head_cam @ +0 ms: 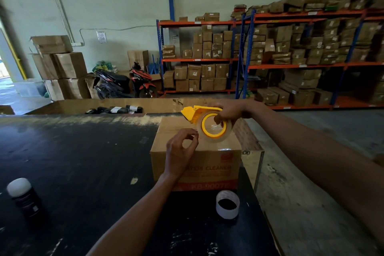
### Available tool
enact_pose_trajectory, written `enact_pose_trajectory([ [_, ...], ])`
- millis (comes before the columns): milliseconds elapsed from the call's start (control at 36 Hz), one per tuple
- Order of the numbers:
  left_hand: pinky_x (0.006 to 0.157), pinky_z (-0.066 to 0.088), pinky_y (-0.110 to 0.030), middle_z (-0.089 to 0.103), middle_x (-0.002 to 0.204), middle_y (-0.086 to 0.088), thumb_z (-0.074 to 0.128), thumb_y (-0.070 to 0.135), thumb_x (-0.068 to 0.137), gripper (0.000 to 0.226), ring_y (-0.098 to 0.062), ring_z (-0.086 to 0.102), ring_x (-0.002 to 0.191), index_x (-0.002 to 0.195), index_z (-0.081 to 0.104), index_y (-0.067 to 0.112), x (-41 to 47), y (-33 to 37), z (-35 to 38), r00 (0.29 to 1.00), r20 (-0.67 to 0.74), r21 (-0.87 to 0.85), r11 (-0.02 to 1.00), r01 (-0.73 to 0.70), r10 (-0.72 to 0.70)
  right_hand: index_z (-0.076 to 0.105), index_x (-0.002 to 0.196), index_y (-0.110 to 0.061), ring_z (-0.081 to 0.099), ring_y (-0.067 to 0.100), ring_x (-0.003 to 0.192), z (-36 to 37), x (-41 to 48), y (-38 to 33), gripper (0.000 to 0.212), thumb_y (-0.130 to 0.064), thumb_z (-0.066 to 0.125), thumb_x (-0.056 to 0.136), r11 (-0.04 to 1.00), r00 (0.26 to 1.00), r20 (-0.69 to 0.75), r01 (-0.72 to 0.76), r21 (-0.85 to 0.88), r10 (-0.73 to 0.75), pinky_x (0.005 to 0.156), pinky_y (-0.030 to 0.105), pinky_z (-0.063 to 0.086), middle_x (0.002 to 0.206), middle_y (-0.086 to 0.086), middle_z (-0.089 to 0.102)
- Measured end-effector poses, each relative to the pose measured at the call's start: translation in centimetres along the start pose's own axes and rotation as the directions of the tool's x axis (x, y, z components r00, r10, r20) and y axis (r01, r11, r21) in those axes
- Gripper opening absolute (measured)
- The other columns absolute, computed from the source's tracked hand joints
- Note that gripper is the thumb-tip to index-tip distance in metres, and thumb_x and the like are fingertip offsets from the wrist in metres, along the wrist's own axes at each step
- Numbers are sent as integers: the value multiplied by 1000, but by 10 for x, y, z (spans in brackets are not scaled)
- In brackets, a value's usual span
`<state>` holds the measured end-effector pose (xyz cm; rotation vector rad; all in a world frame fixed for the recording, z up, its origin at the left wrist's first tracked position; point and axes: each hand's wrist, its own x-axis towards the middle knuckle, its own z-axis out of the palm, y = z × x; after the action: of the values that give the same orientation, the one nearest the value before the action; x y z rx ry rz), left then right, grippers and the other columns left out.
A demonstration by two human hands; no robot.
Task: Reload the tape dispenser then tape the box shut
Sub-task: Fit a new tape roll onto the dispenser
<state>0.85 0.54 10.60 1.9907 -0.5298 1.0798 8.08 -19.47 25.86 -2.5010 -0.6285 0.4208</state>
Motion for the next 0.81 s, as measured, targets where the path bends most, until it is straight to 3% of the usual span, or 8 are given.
enact_pose_trajectory([
  [83, 74, 56, -19, 73, 102, -1, 69, 7, 92, 11, -7, 69, 87, 103, 71, 8, 5, -5, -3, 1000, -10, -15, 1000, 23, -23, 46, 137, -27, 67, 21, 89, 1, -3, 1, 49, -6, 64, 96, 999, 1000, 5, 6, 32, -6, 66, 34, 61, 108, 12, 62],
  [194, 61, 52, -18, 72, 97, 3, 67, 8, 94, 8, -8, 66, 73, 102, 70, 11, 14, -8, -4, 997, -34, -47, 997, 60, -62, 58, 121, -18, 65, 19, 90, 0, -3, 8, 28, -19, 69, 95, 994, 999, -1, -44, 96, 44, 68, 31, 61, 102, 8, 64],
  [361, 66, 46, -7, 66, 99, 6, 67, 4, 95, 9, 7, 60, 74, 102, 68, 9, 32, -20, -7, 1000, 1, 25, 999, 28, -28, 64, 113, -18, 67, 19, 87, 4, -9, 22, 23, -28, 71, 93, 988, 993, 70, -98, 120, 90, 77, 38, 60, 96, 8, 66],
  [500, 61, 47, -8, 66, 98, 1, 64, 5, 97, 8, 5, 59, 69, 103, 65, 10, 44, -23, -7, 996, 80, 56, 997, -54, 50, 65, 110, -14, 64, 25, 91, 1, -15, 32, 24, -26, 72, 91, 977, 991, 64, -130, 170, 121, 91, 50, 56, 98, 10, 65],
  [583, 60, 48, -12, 63, 99, 1, 61, 5, 99, 5, 0, 59, 67, 101, 61, 9, 48, -22, -1, 989, 125, 7, 997, -73, 72, 66, 107, -14, 65, 24, 86, -1, -18, 35, 24, -28, 72, 89, 979, 992, 37, -125, 159, 120, 84, 47, 58, 93, 9, 66],
  [722, 56, 59, -28, 70, 93, -9, 57, 11, 103, 5, -22, 70, 58, 103, 56, 6, 50, -14, 9, 948, 261, -298, 918, 261, -184, 65, 100, -21, 64, 18, 79, -5, -24, 33, 10, -25, 70, 93, 999, 994, -103, -47, -7, 46, 69, 34, 56, 90, 5, 65],
  [778, 63, 63, -33, 75, 93, -15, 57, 12, 104, 11, -27, 75, 66, 108, 55, 3, 51, -9, 11, 882, 354, -395, 804, 444, -313, 62, 99, -30, 59, 10, 75, -4, -27, 33, 11, -25, 70, 92, 997, 990, -139, -27, -66, 17, 66, 27, 52, 88, -6, 59],
  [806, 66, 63, -33, 76, 94, -17, 56, 10, 104, 13, -28, 77, 72, 111, 55, 0, 53, -5, 12, 840, 403, -448, 723, 526, -362, 62, 108, -33, 56, 6, 78, -3, -29, 32, 20, -25, 71, 92, 995, 988, -155, -17, -95, 2, 69, 24, 48, 92, -14, 55],
])
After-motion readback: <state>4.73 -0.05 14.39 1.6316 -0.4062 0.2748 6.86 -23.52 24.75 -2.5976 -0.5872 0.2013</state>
